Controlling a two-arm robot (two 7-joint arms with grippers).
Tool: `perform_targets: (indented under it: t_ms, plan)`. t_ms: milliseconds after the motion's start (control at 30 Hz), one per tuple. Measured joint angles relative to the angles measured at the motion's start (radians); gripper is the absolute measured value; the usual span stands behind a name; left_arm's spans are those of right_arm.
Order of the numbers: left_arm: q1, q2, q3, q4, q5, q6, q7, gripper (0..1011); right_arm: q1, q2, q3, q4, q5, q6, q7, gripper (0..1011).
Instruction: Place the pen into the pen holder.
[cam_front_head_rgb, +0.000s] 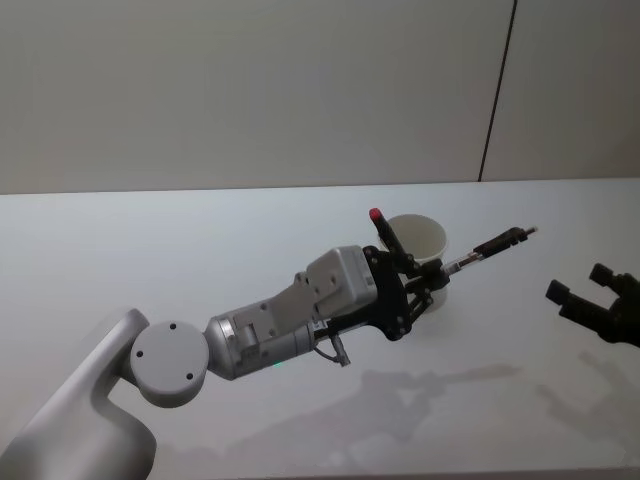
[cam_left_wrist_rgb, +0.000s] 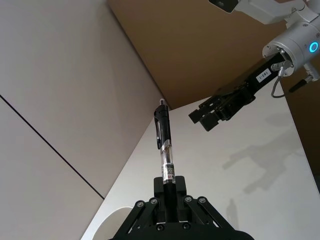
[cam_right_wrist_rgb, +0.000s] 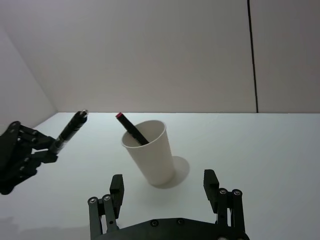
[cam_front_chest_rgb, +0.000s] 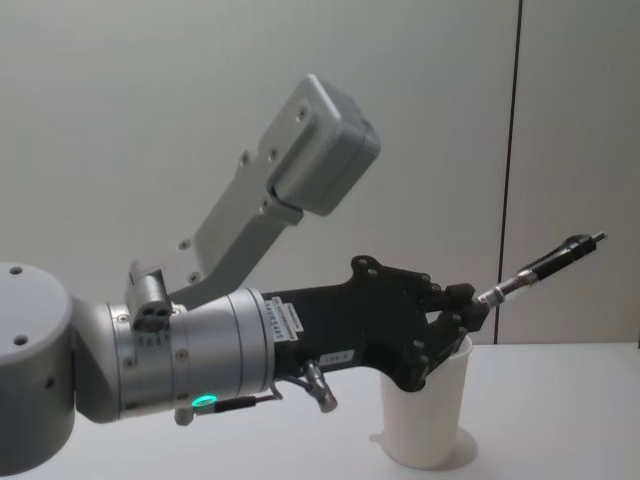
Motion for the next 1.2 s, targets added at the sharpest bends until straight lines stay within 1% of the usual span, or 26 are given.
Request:
perform_targets:
  t_ms: [33, 200, 233, 367, 567, 800, 1000, 1200]
  plan:
    - [0.0, 0.0, 0.0, 0.0, 0.0, 0.0, 0.0, 138, 0.0, 0.0, 0.0, 0.0, 0.0, 0.0, 0.0, 1001]
    - [0.0, 0.0, 0.0, 0.0, 0.0, 0.0, 0.0, 138, -0.002, 0.002, -0.002, -0.005, 0.058, 0.047, 0.023, 1001]
    - [0.0, 0.0, 0.0, 0.0, 0.0, 0.0, 0.0, 138, -0.002, 0.002, -0.002, -0.005, 0.058, 0.047, 0.023, 1001]
    - [0.0, 0.0, 0.0, 0.0, 0.0, 0.0, 0.0, 138, -0.005, -0.001, -0.008, -0.016, 0.096, 0.08, 0.03, 1001]
    - [0.0, 0.0, 0.0, 0.0, 0.0, 0.0, 0.0, 138, -0.01, -0.006, -0.018, -0.039, 0.137, 0.12, 0.034, 1001]
    - [0.0, 0.0, 0.0, 0.0, 0.0, 0.0, 0.0, 138, -0.015, -0.01, -0.03, -0.064, 0.175, 0.154, 0.035, 1002]
    - [0.0, 0.0, 0.0, 0.0, 0.0, 0.0, 0.0, 138, -0.018, -0.014, -0.039, -0.085, 0.201, 0.172, 0.025, 1001]
    - [0.0, 0.0, 0.0, 0.0, 0.0, 0.0, 0.0, 138, -0.024, -0.022, -0.049, -0.113, 0.233, 0.189, -0.012, 1001]
